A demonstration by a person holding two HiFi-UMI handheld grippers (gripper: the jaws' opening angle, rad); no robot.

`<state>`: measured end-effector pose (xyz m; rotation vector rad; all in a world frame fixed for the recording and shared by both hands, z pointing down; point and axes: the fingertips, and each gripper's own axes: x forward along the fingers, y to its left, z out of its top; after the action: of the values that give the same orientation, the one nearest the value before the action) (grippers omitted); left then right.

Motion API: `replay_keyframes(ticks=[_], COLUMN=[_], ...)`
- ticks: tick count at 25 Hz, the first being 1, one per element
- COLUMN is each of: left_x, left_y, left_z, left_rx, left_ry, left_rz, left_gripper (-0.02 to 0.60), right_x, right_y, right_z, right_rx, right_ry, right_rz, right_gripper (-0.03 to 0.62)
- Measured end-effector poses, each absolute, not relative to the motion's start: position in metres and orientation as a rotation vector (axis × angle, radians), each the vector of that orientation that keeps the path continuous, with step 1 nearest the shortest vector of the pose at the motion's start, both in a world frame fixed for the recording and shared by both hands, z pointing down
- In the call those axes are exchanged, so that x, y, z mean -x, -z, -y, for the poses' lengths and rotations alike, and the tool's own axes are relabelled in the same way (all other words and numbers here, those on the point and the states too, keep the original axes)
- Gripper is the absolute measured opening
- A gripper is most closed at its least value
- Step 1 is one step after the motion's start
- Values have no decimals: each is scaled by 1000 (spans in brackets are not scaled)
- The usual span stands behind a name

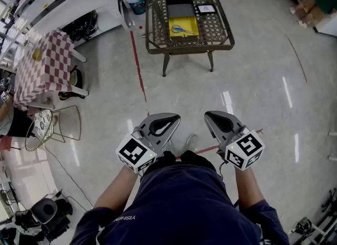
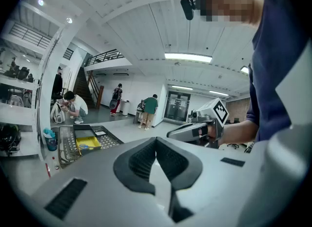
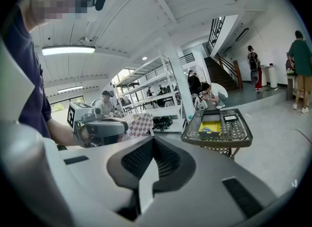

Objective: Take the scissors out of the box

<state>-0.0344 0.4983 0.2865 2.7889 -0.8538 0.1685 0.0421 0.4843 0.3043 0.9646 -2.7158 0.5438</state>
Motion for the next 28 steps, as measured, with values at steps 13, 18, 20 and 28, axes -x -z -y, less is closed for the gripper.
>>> replay_keyframes(ticks=[13,18,20,28], left_x=[13,0,-4,-7], left_y=[-293,-297,-300,-299], left_z=[-482,-478,-475,-458], left_rx=[-2765,-2743,-2734,-2705], left_ry=[-193,-205,-211,-215], left_rz=[886,912,925,969], left_gripper=[25,25,25,25], right_x=[-69,-91,-99,-111], right_y=[-306,-311,-314,-314], right_z=[-470,-463,-459,-438], right_rx=[-970,-970,-970,-948], right_ry=[-579,-598,-613,-654], right_rz=[2733,2730,2733,2735], right_gripper=[18,18,18,17])
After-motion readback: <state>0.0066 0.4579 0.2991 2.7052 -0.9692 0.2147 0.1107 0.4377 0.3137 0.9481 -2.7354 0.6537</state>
